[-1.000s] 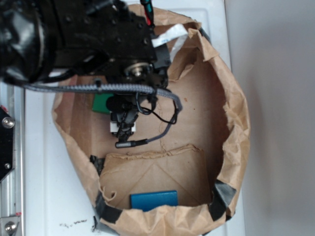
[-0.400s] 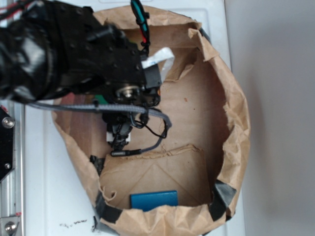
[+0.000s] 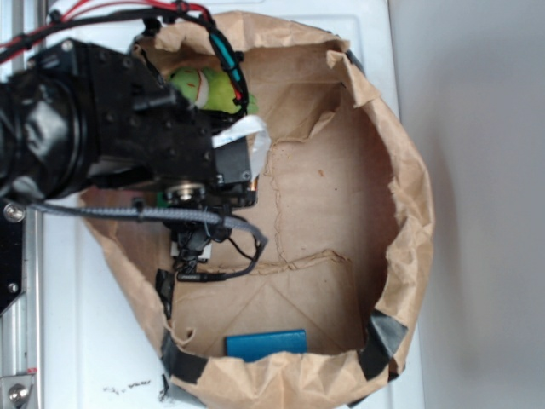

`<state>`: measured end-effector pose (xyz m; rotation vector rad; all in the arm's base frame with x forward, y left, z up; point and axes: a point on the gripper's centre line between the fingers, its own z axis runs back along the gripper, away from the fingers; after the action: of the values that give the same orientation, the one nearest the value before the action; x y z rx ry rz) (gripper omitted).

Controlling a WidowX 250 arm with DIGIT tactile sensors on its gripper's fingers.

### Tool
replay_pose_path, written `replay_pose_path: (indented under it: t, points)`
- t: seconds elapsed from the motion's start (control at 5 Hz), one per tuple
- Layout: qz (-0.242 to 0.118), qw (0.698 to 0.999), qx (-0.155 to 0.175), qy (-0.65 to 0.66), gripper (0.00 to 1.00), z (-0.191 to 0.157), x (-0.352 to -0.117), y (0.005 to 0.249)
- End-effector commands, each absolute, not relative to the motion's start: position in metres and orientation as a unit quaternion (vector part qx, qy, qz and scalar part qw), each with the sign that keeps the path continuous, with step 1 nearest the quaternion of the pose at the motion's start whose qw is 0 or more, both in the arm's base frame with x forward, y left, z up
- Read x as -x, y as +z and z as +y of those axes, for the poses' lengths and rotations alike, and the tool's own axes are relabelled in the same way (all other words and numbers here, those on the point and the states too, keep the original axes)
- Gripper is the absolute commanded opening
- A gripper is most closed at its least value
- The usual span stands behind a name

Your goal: Grab the green block.

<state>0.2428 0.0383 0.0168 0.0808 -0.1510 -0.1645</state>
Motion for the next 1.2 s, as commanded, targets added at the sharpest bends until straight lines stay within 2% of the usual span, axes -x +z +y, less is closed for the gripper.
replay_pose_path:
  t: [0.0,0.2,0.4,0.6,0.8,1.0]
  points:
    - [-0.089,0.987,-0.046,-0.125,0.08,0.034,-0.248,0.019]
    - [-0.09,0.988,-0.047,-0.118,0.0,0.031,-0.246,0.019]
    - [-0.081,0.991,-0.047,-0.097,0.0,0.031,-0.244,0.019]
    - [-0.065,0.996,-0.04,-0.054,0.0,0.031,-0.242,0.029]
    - [-0.068,0.998,0.006,0.008,0.0,0.058,-0.249,0.08]
    - [-0.095,0.992,0.042,0.069,0.0,0.061,-0.25,0.128]
